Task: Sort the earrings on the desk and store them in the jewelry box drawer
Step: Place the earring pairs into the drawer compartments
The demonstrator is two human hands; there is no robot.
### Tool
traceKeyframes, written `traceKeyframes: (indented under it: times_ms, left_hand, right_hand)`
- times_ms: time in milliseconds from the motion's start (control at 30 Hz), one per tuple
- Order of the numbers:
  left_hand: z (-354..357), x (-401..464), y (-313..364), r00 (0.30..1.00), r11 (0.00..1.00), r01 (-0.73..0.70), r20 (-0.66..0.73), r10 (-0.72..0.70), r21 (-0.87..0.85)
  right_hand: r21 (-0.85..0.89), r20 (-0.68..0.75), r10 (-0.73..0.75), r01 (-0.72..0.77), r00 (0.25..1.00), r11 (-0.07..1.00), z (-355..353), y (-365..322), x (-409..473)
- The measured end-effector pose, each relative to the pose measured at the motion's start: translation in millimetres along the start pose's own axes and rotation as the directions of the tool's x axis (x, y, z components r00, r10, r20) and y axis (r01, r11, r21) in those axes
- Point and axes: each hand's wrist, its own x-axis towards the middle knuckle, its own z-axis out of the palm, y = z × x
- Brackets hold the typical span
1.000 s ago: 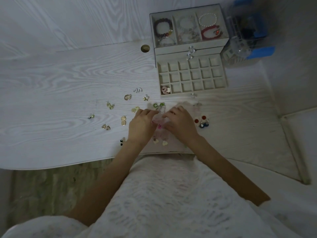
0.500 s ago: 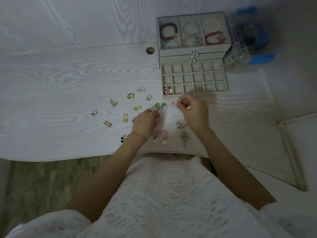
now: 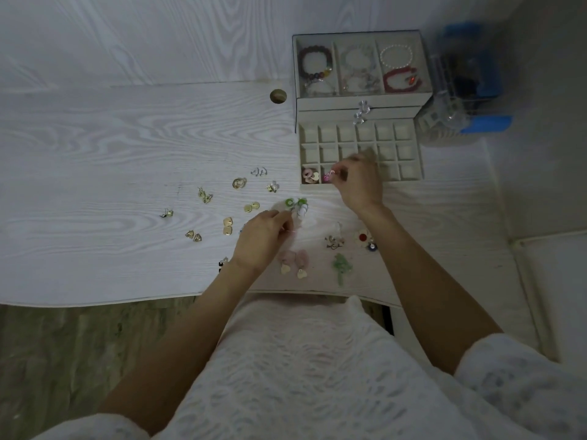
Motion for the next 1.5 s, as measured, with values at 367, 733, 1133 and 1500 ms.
traceKeyframes:
  times_ms: [367, 733, 1133, 1500]
  left_hand:
    - [-18.3, 90.6, 39.9, 0.990, 0.947, 0.076, -0.088, -0.109, -0.311]
    - [-8.7, 132.5, 35.3, 0.996, 1.000, 0.028, 0.079, -0.027, -0.012]
    - [-36.6, 83.2, 34.9, 0.813, 0.880, -0.472, -0.361, 0.457, 0.053]
    - [-10.4, -17.4, 13.8, 0.984, 0.998, -0.044, 0.175, 0.037, 0.035]
  right_hand:
    - [-0.198, -0.079, -0.183, 0.164, 0.980, 0.966, 2.9, 11.8, -21.3]
    - [-0.212, -0.088, -0.132, 0.111, 0.987, 0.971, -2.3, 17.6, -33.3]
    - [-0.204, -0.118, -0.162, 0.136, 0.980, 0.970, -6.0, 15.7, -40.3]
    - [0.141, 0.259, -0.257, 0.227, 0.931, 0.964, 12.6, 3.8, -123.3]
